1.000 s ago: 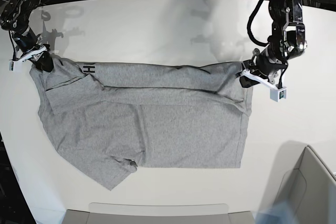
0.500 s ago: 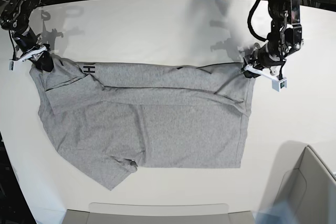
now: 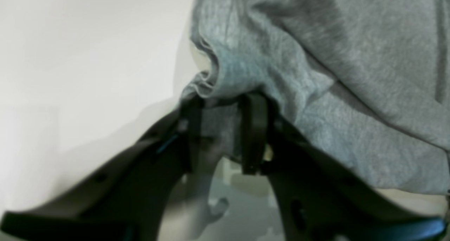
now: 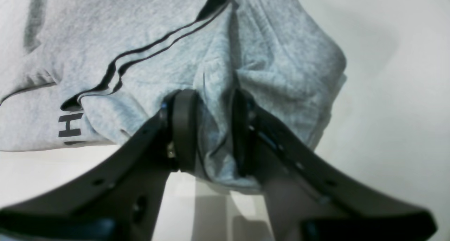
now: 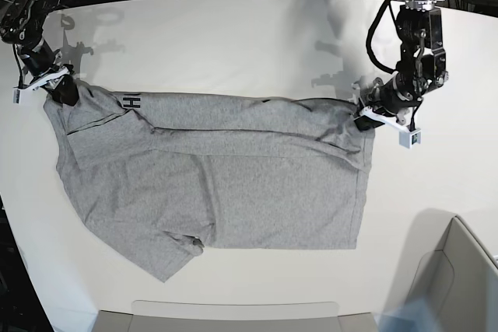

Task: Fold the T-shirt properly
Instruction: 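Drag the shirt toward the robot with both grippers, then open both grippers and release the shirt, then move both grippers outward over the shirt's sleeve and hem area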

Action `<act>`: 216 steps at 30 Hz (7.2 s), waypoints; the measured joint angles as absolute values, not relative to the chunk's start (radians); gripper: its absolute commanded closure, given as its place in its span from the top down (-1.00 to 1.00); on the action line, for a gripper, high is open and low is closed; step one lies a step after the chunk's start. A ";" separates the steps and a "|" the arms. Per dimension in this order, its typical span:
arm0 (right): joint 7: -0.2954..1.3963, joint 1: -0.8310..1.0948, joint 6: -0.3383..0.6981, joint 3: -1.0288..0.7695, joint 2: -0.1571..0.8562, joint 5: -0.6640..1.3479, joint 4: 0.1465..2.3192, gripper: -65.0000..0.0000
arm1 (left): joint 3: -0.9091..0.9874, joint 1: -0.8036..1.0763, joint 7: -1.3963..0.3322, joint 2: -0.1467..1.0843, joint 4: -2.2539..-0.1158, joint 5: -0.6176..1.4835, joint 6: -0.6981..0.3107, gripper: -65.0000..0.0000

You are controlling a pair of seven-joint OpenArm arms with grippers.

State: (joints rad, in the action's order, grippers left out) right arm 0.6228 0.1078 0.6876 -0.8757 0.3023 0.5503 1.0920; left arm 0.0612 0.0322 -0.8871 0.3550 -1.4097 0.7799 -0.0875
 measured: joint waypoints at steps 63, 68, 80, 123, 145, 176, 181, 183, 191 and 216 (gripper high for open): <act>0.699 0.265 0.688 -0.781 0.440 0.242 1.303 -1.00 | 0.318 0.651 -0.982 0.418 -1.733 0.828 -0.124 -0.96; 0.784 0.294 0.688 -0.820 0.398 0.206 1.422 -1.00 | 0.416 0.695 -1.101 0.411 -1.834 0.751 -0.079 -0.75; 0.920 0.295 0.688 -0.839 0.393 0.205 1.562 -1.00 | 0.427 0.685 -1.119 0.413 -1.848 0.759 -0.090 -0.74; 0.939 0.121 0.688 -0.965 0.254 0.676 2.030 -0.42 | 0.426 0.372 -1.178 0.372 -2.024 0.763 -0.083 -0.62; 0.939 0.061 0.688 -0.893 0.246 0.876 2.036 -0.42 | 0.391 0.141 -1.230 0.369 -2.022 0.912 -0.313 -0.18; 0.729 0.031 0.688 -0.675 0.301 0.575 2.049 -0.42 | 0.390 -0.176 -0.828 0.494 -2.021 0.740 -0.309 -0.42; 0.553 0.089 0.688 -0.475 0.279 0.294 2.049 -0.42 | 0.182 -0.246 -0.711 0.566 -2.031 0.487 -0.298 -0.47; 0.531 0.087 0.688 -0.424 0.263 0.234 2.049 -0.43 | 0.143 -0.242 -0.672 0.565 -2.032 0.403 -0.277 -0.49; 0.513 0.084 0.688 -0.246 0.271 0.064 2.049 -0.43 | 0.108 -0.195 -0.530 0.452 -2.030 0.367 -0.288 -0.47; 0.714 -0.097 0.688 -0.232 0.161 -0.007 2.049 -1.00 | 0.168 -0.202 -0.514 0.419 -2.030 0.476 -0.277 -0.75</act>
State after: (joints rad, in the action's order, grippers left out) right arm 0.7139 -0.0971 0.6880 -0.2321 0.1612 -0.0071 2.0487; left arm 0.1677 -0.2020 -0.5137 0.4187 -2.0300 0.4755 -0.2768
